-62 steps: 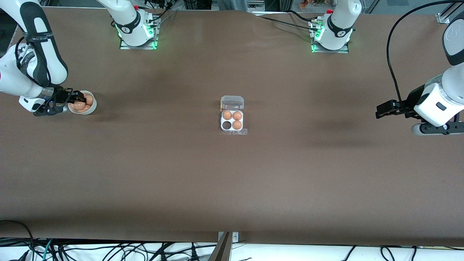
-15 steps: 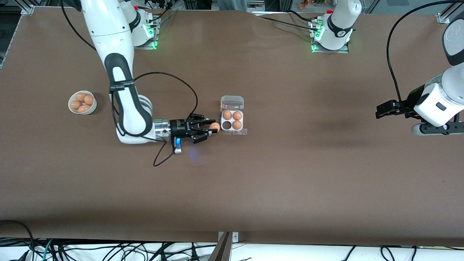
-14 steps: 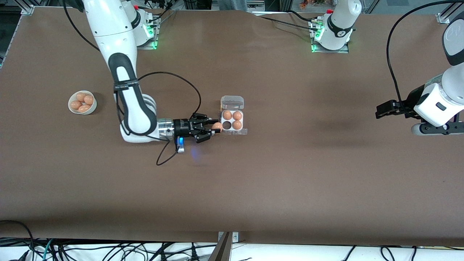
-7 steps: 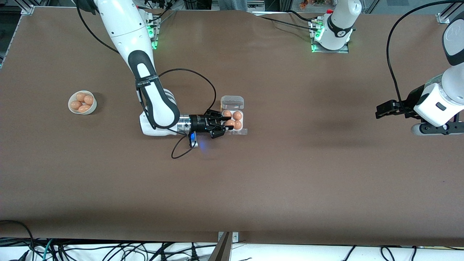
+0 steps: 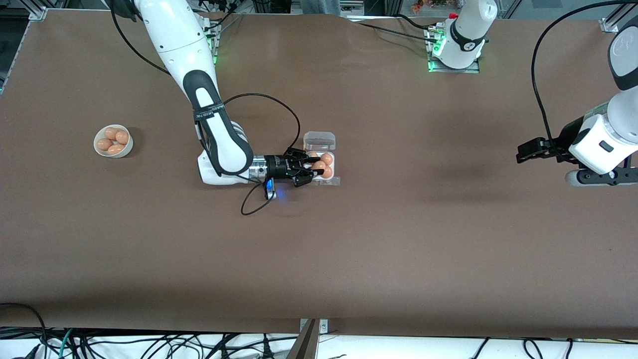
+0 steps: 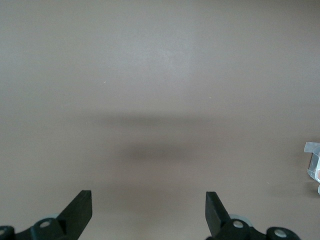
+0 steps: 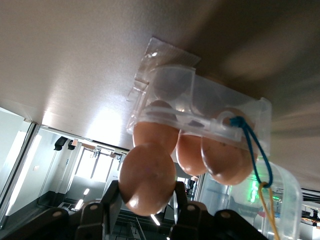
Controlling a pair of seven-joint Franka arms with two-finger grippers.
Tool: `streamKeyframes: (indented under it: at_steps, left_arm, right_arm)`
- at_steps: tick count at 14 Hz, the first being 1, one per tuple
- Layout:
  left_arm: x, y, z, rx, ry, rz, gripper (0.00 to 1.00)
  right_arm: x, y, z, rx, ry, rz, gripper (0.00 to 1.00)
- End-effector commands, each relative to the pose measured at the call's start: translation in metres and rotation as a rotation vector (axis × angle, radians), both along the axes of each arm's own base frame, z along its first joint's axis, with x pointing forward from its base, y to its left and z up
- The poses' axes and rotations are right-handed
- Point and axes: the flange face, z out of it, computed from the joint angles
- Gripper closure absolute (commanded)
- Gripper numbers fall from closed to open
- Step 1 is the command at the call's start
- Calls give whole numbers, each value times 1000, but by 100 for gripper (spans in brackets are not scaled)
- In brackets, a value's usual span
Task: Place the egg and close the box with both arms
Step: 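Lower the egg into the empty box slot and open the right gripper, then withdraw the right gripper while the left gripper reaches the box lid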
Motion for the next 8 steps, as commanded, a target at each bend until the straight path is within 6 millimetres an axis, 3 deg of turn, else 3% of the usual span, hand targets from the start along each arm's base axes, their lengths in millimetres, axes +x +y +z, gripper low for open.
streamKeyframes:
  at_steps: [1, 5, 8]
  left_arm:
    - [3, 0, 5, -21, -13, -20, 0]
    - [3, 0, 5, -21, -13, -19, 0]
    - [3, -1, 5, -21, -13, -20, 0]
  right_arm:
    - [-3, 1, -6, -10, 6, 7, 3]
    - [3, 0, 3, -41, -29, 57, 0]
    - [28, -25, 31, -128, -142, 139, 0]
